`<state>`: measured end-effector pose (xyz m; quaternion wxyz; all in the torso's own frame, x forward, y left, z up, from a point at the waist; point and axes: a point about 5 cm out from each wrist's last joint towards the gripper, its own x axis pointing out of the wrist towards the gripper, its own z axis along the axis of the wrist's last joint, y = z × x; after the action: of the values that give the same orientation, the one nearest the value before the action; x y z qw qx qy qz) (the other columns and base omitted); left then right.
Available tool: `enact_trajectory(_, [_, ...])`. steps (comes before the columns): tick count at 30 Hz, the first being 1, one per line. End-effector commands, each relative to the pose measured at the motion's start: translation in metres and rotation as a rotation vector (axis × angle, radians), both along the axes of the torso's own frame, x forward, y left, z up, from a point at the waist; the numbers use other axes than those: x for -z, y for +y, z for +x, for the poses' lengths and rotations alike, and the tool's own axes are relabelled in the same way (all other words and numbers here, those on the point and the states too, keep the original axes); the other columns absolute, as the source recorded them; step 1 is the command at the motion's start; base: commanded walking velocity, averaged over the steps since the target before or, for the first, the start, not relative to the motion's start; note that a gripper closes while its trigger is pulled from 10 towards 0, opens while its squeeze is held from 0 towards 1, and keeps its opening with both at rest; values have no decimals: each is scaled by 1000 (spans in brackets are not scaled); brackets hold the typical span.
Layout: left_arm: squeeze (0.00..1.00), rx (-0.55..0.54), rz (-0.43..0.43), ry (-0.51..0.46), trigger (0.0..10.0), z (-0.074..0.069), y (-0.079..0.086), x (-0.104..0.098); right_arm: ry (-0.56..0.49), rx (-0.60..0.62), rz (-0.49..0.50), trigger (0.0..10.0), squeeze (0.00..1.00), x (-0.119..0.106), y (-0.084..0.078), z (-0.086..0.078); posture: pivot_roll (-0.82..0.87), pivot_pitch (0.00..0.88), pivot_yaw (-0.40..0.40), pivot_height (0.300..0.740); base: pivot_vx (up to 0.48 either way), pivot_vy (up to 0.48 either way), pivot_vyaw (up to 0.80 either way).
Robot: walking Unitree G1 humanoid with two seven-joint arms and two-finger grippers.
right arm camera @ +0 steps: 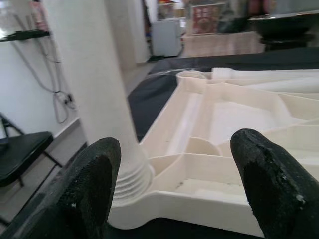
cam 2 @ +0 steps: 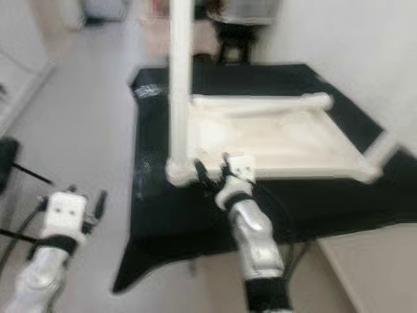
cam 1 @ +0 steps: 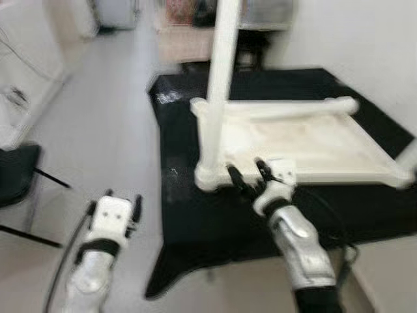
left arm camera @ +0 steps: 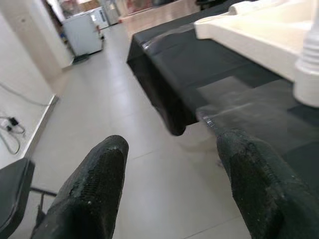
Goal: Building children table
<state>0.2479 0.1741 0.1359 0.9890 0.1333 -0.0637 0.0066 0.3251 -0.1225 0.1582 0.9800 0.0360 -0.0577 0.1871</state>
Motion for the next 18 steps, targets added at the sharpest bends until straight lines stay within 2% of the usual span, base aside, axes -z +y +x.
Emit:
enact_trajectory(1, [0, -2, 0, 18, 10000, -1, 1, 3, -13, -27, -14, 10000, 0, -1, 2, 2, 143, 131, -32, 740, 0, 0, 0])
enact_trajectory(2, [0, -2, 0, 18, 10000, -1, 1, 3, -13, -27, -14, 10000, 0, -1, 2, 2, 143, 131, -32, 740, 0, 0, 0])
enact_trajectory(7, [0, -1, 0, 31, 10000, 0, -1, 3, -12, -39, -20, 10000, 0, -2, 4, 5, 148, 139, -39, 740, 0, 461, 0])
enact_trajectory(13, [0, 1, 2, 33, 10000, -1, -1, 2, 25, -37, -18, 10000, 0, 7, -3, -3, 138, 146, -38, 740, 0, 480, 0])
enact_trajectory(18, [0, 4, 14, 24, 10000, -1, -1, 1, 45, -25, -26, 10000, 0, 12, -12, -6, 134, 148, -36, 740, 0, 0, 0])
